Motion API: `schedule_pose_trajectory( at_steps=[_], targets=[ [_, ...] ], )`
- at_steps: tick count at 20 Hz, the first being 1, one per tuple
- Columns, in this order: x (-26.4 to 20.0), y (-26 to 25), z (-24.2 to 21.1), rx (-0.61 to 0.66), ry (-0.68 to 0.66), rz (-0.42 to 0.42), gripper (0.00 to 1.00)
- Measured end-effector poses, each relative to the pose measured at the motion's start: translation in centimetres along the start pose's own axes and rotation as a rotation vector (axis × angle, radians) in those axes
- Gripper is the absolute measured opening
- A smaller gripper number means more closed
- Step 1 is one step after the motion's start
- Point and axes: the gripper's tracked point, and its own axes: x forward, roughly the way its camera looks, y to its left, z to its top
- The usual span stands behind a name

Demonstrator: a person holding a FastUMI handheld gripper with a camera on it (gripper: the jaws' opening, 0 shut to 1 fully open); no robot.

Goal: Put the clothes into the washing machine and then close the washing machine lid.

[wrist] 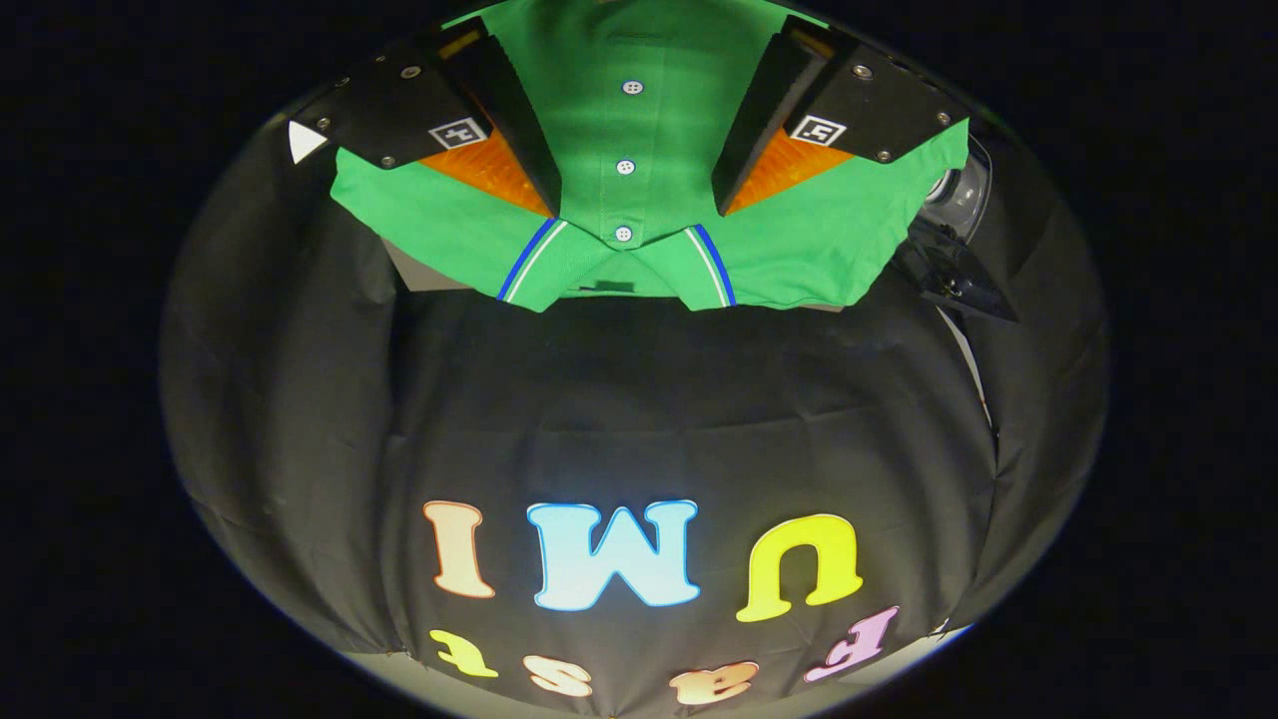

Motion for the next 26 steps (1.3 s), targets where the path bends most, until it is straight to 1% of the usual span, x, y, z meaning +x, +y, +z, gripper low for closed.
schedule_pose_trajectory(
  at_steps=[4, 9, 11, 13, 14, 16, 18, 19, 20, 21, 23, 26],
  targets=[
    [0.8, -0.1, -1.1, 0.001, 0.047, 0.025, 0.94],
    [0.6, 0.1, -1.0, -0.025, 0.050, 0.047, 0.95],
    [0.5, 0.4, -1.1, -0.026, 0.050, 0.061, 0.90],
    [0.4, 0.8, -1.0, -0.018, 0.048, 0.076, 0.70],
    [0.4, 0.9, -1.0, -0.019, 0.047, 0.084, 0.55],
    [0.3, 1.6, -1.0, -0.017, 0.048, 0.121, 0.35],
    [0.2, 1.8, -1.0, -0.021, 0.041, 0.136, 0.16],
    [0.0, 1.8, -1.0, -0.026, 0.035, 0.138, 0.13],
    [0.1, 1.7, -1.1, -0.021, 0.032, 0.136, 0.05],
    [0.0, 1.8, -0.9, -0.019, 0.027, 0.140, 0.01],
    [-0.5, 1.9, -0.4, 0.014, 0.009, 0.159, 0.00],
    [-2.2, 2.1, 1.7, 0.098, -0.057, 0.193, 0.00]
  ],
)
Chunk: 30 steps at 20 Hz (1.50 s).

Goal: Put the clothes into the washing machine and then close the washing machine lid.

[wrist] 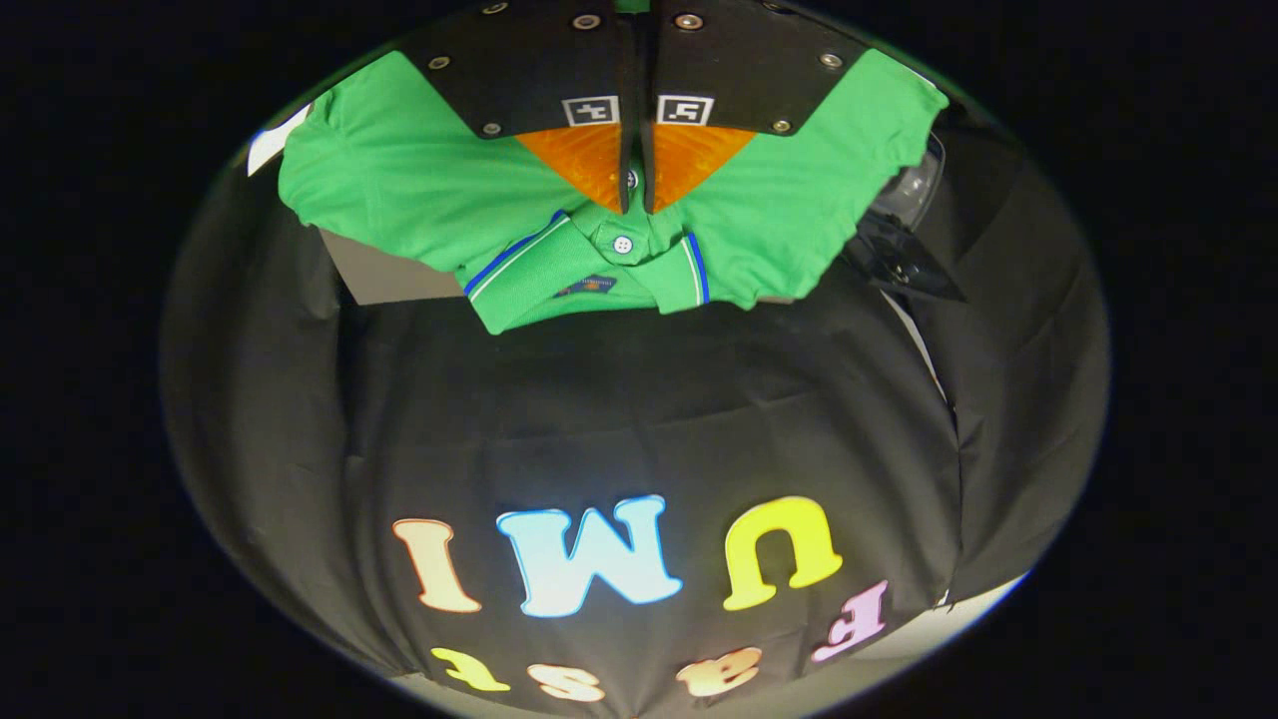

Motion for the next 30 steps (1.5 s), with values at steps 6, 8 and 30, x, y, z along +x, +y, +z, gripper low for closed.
schedule_pose_trajectory(
  at_steps=[6, 8, 30],
  targets=[
    [-2.8, 3.2, 2.8, 0.092, -0.091, 0.087, 0.00],
    [-3.8, 5.1, 3.9, 0.123, -0.121, 0.130, 0.00],
    [-8.6, 30.5, 7.3, 0.088, -0.226, 0.472, 0.00]
  ],
)
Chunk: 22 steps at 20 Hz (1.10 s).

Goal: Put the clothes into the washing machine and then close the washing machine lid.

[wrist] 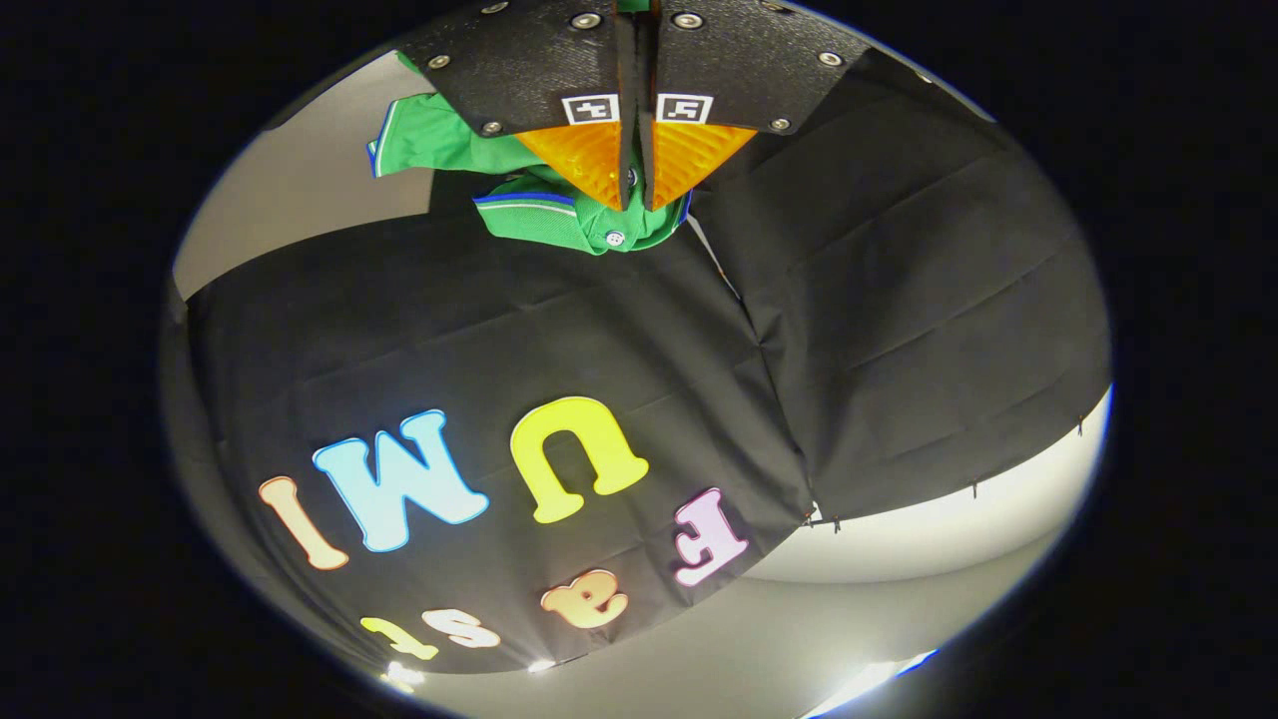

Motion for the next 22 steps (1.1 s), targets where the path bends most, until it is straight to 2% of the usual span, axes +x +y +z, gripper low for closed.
schedule_pose_trajectory(
  at_steps=[6, 10, 17, 22],
  targets=[
    [2.7, 4.6, -2.5, -0.002, 0.027, 0.061, 0.00],
    [4.8, 6.2, -5.4, -0.009, 0.064, 0.062, 0.00],
    [9.1, 6.3, -12.5, -0.022, 0.166, 0.011, 0.00],
    [11.2, 4.9, -16.8, -0.054, 0.227, -0.065, 0.00]
  ],
)
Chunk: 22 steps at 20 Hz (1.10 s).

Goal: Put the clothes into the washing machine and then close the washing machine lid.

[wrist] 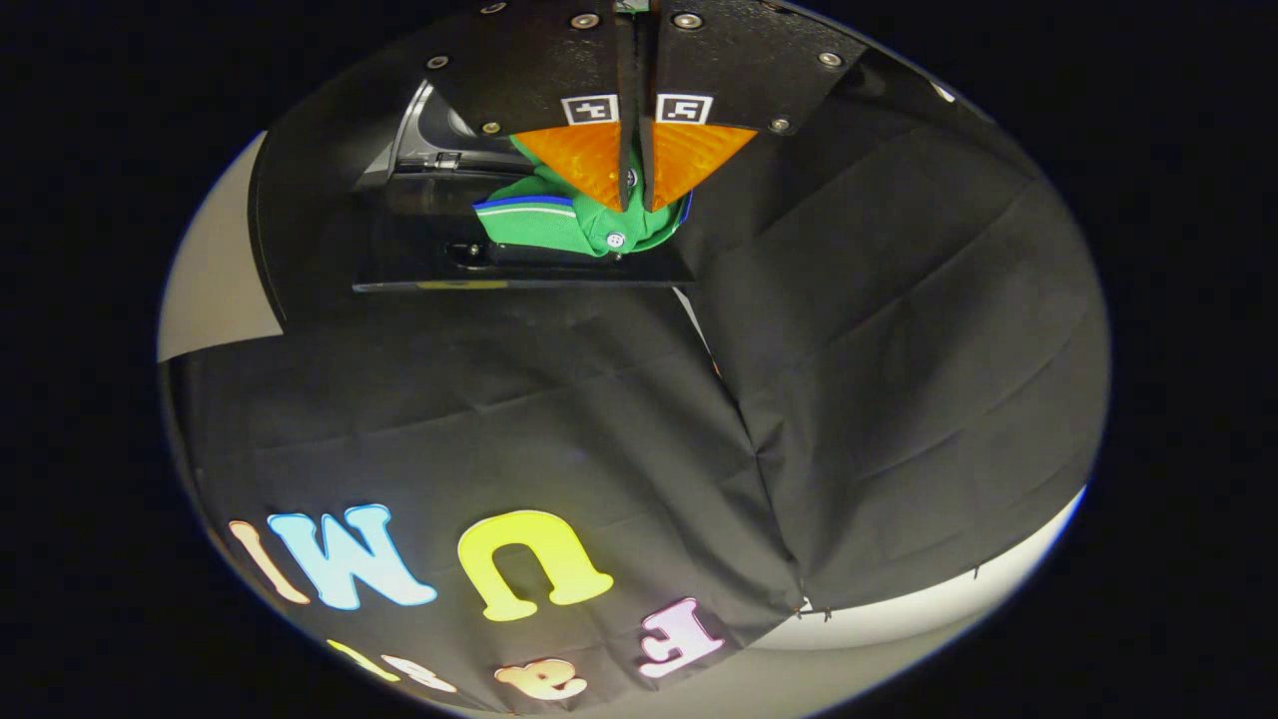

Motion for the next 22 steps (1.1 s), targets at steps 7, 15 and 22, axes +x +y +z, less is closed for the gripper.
schedule_pose_trajectory(
  at_steps=[7, 15, 22],
  targets=[
    [3.5, -1.2, -5.5, -0.028, 0.060, -0.072, 0.00],
    [6.7, -3.6, -10.9, -0.070, 0.132, -0.162, 0.05],
    [7.8, -6.3, -14.9, -0.060, 0.198, -0.251, 0.31]
  ],
)
